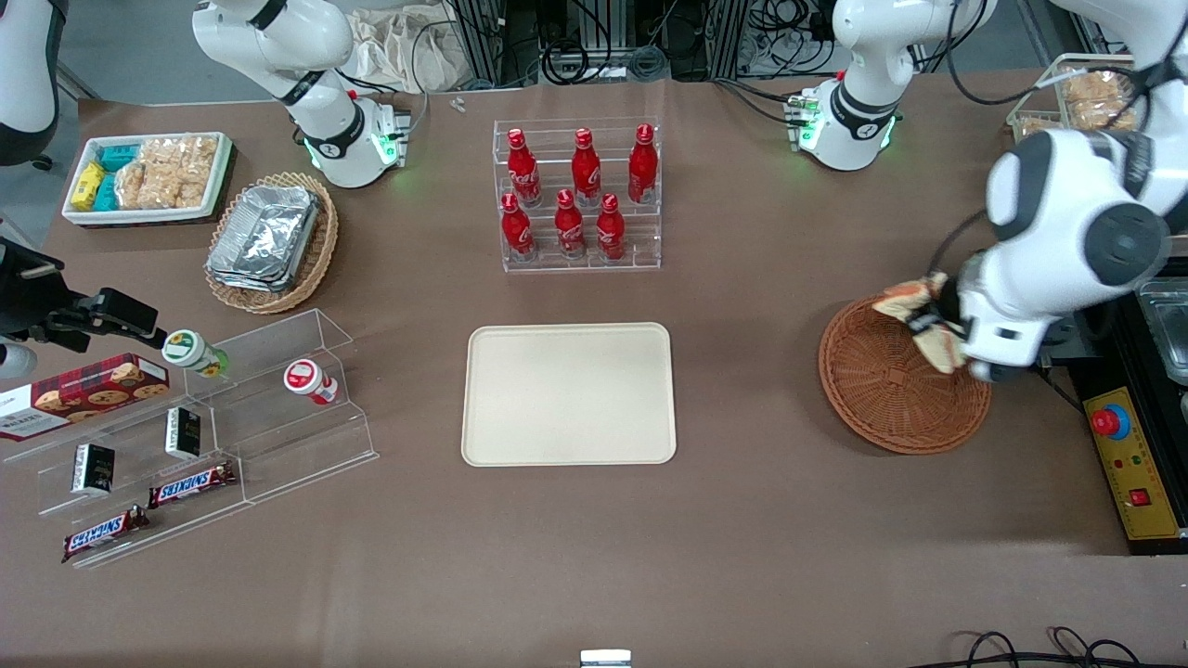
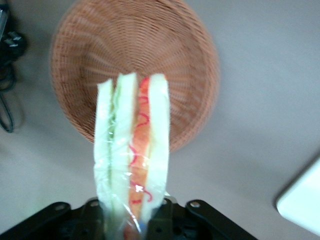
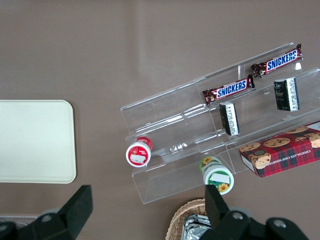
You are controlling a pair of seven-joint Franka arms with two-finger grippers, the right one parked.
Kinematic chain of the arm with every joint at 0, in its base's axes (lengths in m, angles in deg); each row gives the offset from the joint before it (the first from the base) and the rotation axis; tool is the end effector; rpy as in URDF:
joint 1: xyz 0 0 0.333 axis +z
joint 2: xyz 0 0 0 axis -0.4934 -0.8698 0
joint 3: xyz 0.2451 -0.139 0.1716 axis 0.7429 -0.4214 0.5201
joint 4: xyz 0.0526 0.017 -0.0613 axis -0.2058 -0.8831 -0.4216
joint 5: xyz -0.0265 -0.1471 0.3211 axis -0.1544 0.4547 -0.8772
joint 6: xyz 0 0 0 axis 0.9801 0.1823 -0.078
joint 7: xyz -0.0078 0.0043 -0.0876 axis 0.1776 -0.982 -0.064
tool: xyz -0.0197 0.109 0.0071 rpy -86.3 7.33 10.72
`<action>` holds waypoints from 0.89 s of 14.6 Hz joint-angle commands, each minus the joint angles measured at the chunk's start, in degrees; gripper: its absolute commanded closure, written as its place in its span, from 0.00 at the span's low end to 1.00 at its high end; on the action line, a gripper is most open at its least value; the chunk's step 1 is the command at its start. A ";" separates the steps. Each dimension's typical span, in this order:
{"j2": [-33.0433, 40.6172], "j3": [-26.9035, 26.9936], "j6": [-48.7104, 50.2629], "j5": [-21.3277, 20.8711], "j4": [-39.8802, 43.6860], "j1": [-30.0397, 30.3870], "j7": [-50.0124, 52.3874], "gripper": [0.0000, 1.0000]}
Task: Place sandwich from basket to tray
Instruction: 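Carry the sandwich with the left gripper over to the cream tray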
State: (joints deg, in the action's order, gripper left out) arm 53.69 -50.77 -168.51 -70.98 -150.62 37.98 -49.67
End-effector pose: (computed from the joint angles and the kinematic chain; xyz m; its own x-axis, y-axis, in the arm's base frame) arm 0.5079 -0.1101 0.4580 0.8915 0.4165 -0.1781 0.4043 -0.9090 -0.1018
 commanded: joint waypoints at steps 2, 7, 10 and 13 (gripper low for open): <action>-5.64 -12.00 -3.91 0.86 2.81 -0.76 0.85 1.00; -19.16 -15.20 -15.70 -6.22 8.77 -10.85 4.53 1.00; -32.42 -15.11 -15.36 -16.87 19.56 -15.70 12.36 1.00; -39.83 -15.11 -15.79 -21.02 23.47 -18.07 12.19 1.00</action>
State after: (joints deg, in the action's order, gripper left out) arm 20.02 -65.86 -185.24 -89.41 -132.87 22.11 -38.48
